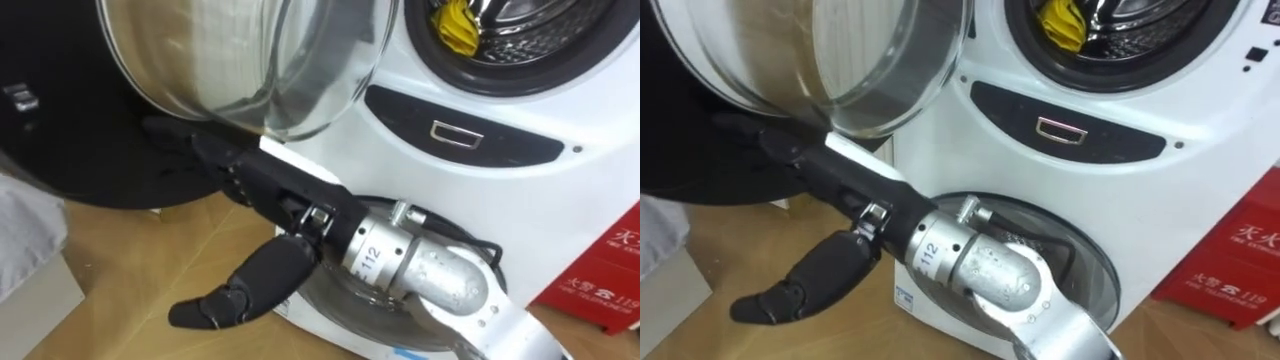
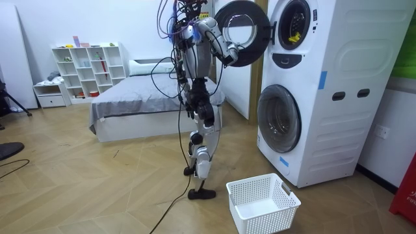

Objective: Pick clothes from washing machine

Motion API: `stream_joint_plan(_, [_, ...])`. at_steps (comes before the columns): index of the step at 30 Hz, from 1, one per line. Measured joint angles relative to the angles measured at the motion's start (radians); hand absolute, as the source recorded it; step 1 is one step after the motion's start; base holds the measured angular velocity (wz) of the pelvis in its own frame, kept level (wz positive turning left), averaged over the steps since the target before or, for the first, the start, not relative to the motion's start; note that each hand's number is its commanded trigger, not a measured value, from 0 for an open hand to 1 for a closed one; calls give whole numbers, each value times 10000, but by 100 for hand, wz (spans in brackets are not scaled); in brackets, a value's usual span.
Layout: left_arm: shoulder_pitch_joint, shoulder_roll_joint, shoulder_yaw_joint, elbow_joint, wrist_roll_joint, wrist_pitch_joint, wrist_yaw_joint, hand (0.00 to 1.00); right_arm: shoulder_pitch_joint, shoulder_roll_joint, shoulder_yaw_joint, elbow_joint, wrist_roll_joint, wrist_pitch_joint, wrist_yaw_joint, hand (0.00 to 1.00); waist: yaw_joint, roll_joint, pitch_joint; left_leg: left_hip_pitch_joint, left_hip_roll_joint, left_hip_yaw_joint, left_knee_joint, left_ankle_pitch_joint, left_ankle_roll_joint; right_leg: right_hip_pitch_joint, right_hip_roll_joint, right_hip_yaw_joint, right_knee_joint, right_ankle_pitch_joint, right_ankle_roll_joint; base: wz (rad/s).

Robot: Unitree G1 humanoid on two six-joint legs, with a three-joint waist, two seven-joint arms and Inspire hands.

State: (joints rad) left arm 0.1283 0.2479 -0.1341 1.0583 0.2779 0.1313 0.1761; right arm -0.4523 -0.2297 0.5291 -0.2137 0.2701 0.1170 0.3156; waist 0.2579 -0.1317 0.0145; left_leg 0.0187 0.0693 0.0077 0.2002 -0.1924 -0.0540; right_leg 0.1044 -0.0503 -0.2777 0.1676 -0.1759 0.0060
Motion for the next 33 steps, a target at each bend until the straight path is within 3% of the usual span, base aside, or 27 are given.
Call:
stream_joint_plan(10, [3, -34, 180, -2, -2, 135, -101, 0, -84, -105, -9, 46, 4, 69, -93, 0, -79, 11, 7, -81, -17, -86, 141, -2, 0, 22, 0, -11, 5, 0, 0, 2])
stream_joint_plan(16, [-16, -11, 380, -10, -4, 130, -101, 0, 797, -716, -372, 29, -62, 68, -132, 0, -433, 196, 79, -149, -48, -111, 219, -6, 5, 7, -22, 18, 7, 1, 1, 1])
stream_joint_plan(19, [32, -17, 535, -4, -5, 107, -101, 0, 1525, -1162, -895, 28, -237, 68, -120, 0, -612, 388, 35, -109, -48, -35, 200, 0, 10, -16, -28, 53, 9, 2, 2, -9])
stream_joint_plan(21, [77, -52, 525, -7, -7, 107, -101, 0, 1999, -1384, -1196, 22, -234, 68, -139, 0, -715, 533, -61, -32, -43, 144, 154, 3, 16, -30, -41, 188, 10, 2, 2, -19])
stream_joint_plan(24, [88, -36, 521, 3, -15, 115, -76, 0, 2150, -1557, -1238, 19, -206, 69, -152, 0, -1061, 687, -137, 68, -44, 239, 28, 28, 40, -44, -52, 304, 18, 2, 2, -11])
stream_joint_plan(29, [83, -31, 516, -27, -14, -52, 95, 0, 2392, -1672, -1596, 30, 5, 35, -178, 0, -1374, 513, -230, 174, -45, 243, 15, 28, 42, 47, -52, 417, 20, 2, 2, -1])
stream_joint_plan(31, [102, -18, 516, -14, -16, -97, 108, 0, 2601, -1666, -1635, 169, -24, 24, -196, 0, -1422, 450, -138, 342, -46, 243, -13, 28, 43, 219, -50, 470, 6, 2, 2, 0])
stream_joint_plan(33, [110, -9, 507, -15, -16, -127, 117, 0, 3213, -1661, -1659, 371, -146, 18, -151, 0, -1437, 275, -124, 430, -49, 235, -13, 22, 48, 330, -47, 528, 6, 2, 2, 4])
